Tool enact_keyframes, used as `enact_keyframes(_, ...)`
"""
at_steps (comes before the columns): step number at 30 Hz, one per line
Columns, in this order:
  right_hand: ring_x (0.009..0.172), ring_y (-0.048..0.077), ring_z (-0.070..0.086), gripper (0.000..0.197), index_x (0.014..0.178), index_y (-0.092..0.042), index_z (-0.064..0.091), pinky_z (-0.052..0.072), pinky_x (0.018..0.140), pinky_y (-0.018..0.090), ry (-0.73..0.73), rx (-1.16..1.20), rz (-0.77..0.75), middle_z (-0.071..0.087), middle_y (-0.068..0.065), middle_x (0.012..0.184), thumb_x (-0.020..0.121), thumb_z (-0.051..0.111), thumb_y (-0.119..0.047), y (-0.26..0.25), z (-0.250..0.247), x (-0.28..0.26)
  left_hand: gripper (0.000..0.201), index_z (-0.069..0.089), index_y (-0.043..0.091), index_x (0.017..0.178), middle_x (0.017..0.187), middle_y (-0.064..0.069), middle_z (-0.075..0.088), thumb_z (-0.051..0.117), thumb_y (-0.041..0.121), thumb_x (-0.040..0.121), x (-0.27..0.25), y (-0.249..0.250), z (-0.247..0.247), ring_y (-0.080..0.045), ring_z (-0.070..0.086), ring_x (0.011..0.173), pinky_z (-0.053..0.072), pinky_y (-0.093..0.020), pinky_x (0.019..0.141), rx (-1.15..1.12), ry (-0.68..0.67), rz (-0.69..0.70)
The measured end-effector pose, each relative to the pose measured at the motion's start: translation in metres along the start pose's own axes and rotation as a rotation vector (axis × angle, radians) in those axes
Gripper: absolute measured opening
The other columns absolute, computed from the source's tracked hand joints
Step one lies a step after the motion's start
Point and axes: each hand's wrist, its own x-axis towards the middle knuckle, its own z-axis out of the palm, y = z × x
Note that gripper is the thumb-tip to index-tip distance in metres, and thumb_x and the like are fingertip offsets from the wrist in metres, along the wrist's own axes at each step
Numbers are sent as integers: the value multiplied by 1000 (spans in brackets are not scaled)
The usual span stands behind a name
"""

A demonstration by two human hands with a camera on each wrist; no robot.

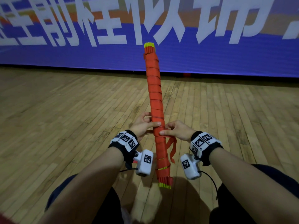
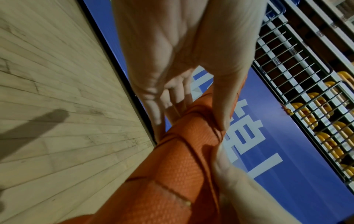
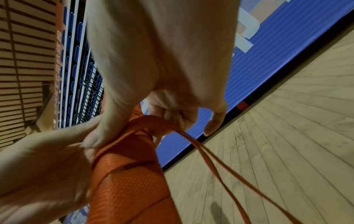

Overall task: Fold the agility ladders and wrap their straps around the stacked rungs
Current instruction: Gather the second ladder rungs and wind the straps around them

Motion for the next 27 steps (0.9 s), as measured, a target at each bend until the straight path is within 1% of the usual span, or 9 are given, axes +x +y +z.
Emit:
enact_keyframes(2,58,1,56,14,78,-15,70,42,64,19,27,-21,-13,62,-6,66,80,74,-28,-2,5,-1,56,40,12,124,108,-10,67,74,8,80,1,3,-1,-20,65,94,55,-35,73,66,-2,-2)
enact_keyframes(3,56,0,55,14,78,-16,70,42,62,20,46,-26,-17,61,-7,64,79,75,-29,-2,7,-1,57,41,14,124,110,-10,67,75,10,79,0,3,-1,-18,64,94,55,-35,71,96,5,1)
enact_keyframes(7,64,12,56,35,93,-2,71,43,65,27,90,-44,-27,62,3,72,77,77,-32,1,13,0,55,44,16,124,106,-4,65,76,11,78,1,0,-1,-12,63,87,53,-31,67,125,41,0)
enact_keyframes(12,56,-5,57,21,96,-9,70,43,62,13,37,-53,-53,63,-15,59,82,73,-25,-2,6,0,53,50,12,127,107,-5,66,73,8,80,1,1,-2,-16,65,92,54,-29,70,56,52,17)
enact_keyframes(14,66,2,60,20,98,-8,69,46,67,15,10,-62,-64,67,-9,71,85,69,-23,-3,3,0,45,54,11,125,109,-7,67,70,6,83,1,2,-2,-19,65,100,54,-31,77,33,32,17)
enact_keyframes(17,78,11,62,19,99,-8,68,48,78,23,-38,-70,-59,68,4,88,87,66,-23,-4,-1,-1,34,59,11,118,109,-8,68,65,4,86,0,1,0,-20,65,102,54,-30,77,14,14,18)
enact_keyframes(20,66,-4,61,6,86,-16,67,45,68,10,-75,-72,-38,67,-12,73,88,65,-21,-2,-5,-3,35,54,12,120,104,-3,69,63,3,87,-1,1,2,-13,66,95,53,-27,73,10,0,7)
enact_keyframes(22,60,-8,58,8,81,-19,66,42,64,9,-75,-90,-33,65,-14,69,88,65,-21,-1,-6,-3,40,49,12,124,102,-1,68,64,6,87,-2,2,1,-11,66,91,52,-26,68,45,-6,3)
enact_keyframes(27,69,22,52,41,93,6,67,39,66,31,17,-134,-31,60,14,79,84,69,-35,3,4,-1,65,38,27,132,108,-1,65,74,11,80,-1,1,4,-14,62,96,52,-31,68,166,-22,-1)
